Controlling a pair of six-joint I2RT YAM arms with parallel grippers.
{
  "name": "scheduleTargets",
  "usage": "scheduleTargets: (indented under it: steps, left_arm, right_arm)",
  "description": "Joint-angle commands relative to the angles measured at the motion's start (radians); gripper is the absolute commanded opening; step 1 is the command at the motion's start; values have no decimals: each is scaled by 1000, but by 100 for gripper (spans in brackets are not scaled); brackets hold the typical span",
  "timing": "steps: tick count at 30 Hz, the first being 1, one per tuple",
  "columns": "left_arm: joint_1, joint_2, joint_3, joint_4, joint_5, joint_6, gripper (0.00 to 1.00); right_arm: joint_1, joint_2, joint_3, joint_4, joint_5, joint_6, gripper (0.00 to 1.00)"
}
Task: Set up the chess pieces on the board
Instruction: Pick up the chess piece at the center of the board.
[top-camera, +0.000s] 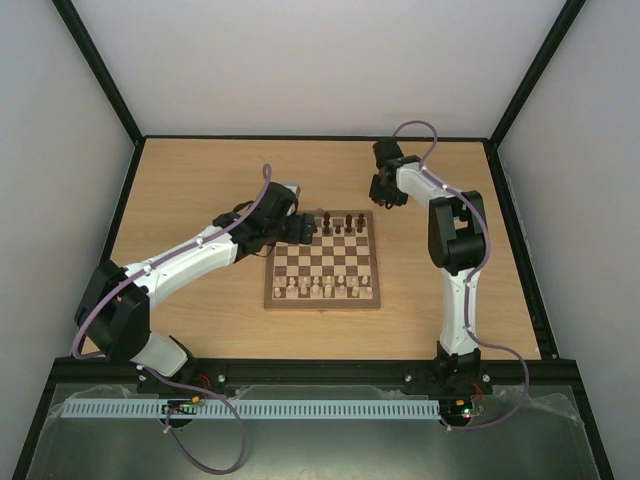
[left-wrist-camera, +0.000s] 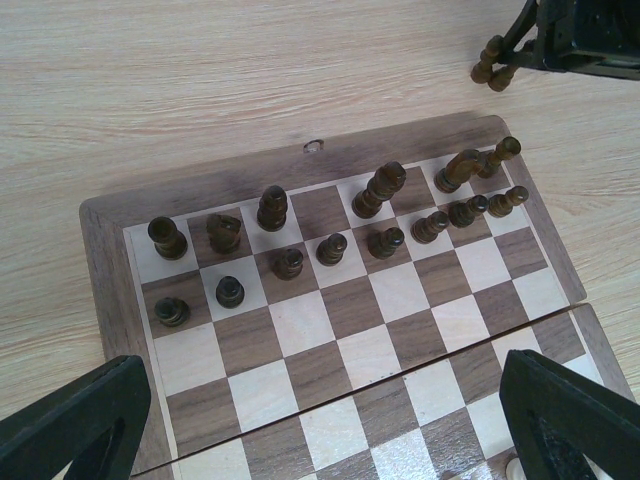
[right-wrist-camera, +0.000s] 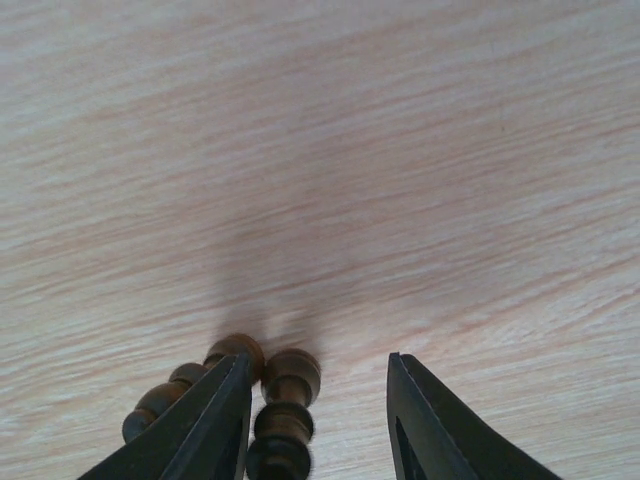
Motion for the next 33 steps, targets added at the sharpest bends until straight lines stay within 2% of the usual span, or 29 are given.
scheduleTargets:
  steps: [1,18,24,33]
  left_arm:
    - [3,-5,-8,17,-10,3,99]
    - [3,0,-5,16,-7,6,99]
    - [3,2,-4,18,-5,5,99]
    - [3,2,-11,20,-3,5,99]
  right_arm:
    - [9,32,43,-61,63,-15,38]
    - [10,58,37,-55,67,-24,32]
    - [11,58,26,-62,93,-29,26]
    - [10,-2,-48,-60,136,-31,27]
